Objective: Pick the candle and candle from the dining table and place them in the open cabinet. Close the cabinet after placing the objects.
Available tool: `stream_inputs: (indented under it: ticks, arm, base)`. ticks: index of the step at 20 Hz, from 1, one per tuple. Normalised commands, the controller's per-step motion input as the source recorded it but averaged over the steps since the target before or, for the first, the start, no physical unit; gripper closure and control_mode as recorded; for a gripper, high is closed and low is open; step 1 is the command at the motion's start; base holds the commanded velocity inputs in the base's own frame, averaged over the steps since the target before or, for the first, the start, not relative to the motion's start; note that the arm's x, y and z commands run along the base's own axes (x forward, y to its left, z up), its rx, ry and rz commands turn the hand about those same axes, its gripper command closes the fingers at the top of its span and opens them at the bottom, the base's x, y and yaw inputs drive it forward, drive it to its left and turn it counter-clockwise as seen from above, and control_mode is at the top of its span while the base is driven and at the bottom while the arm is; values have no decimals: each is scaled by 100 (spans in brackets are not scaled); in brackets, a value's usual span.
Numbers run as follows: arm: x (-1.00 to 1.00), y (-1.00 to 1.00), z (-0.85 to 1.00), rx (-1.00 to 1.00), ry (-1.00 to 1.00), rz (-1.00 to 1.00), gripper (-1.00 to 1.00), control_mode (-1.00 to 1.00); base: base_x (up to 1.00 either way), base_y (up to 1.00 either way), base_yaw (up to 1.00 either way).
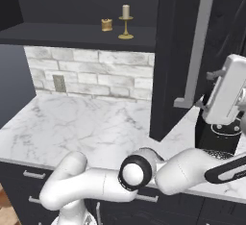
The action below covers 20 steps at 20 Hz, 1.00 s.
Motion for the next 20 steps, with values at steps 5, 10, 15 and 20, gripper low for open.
stream_inputs:
  ticks: [5,10,15,20]
  arm:
    - [-43,84,39,-18,-14,-24,-100,-100]
    - [-20,97,15,-18,-8,-25,-100,-100]
    - [-3,100,2,-16,-12,-24,-100,-100]
    - [-2,100,0,-11,-17,-28,-100,-100]
  base:
    - [0,0,0]
    - [0,0,0]
    - [0,0,0]
    - [0,0,0]
